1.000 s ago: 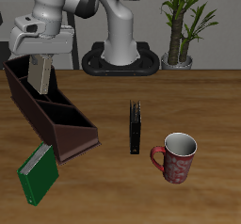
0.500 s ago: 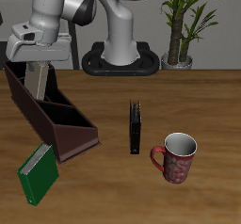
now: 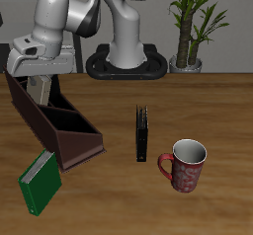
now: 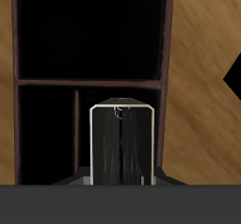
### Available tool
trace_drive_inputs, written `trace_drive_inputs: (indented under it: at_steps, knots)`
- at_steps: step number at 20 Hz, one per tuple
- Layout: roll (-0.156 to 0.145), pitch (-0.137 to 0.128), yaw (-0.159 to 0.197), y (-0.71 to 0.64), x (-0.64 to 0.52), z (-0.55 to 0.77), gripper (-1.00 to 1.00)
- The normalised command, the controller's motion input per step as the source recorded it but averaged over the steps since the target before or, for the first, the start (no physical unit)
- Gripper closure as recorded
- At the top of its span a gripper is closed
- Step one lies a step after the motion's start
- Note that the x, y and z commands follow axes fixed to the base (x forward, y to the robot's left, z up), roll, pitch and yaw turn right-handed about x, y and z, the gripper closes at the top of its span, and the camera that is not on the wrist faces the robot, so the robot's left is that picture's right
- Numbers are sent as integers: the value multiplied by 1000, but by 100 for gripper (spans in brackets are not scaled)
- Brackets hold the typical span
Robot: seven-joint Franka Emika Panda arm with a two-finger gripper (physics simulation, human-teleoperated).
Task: Place the yellow book into the right desk caddy's back compartment
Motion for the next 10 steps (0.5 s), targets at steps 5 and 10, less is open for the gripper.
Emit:
trace_drive_inputs:
  at_steps: [5, 10]
  knots:
    - [5, 29, 3, 37, 138, -267, 100]
    - [11, 31, -10, 53, 40, -235, 100]
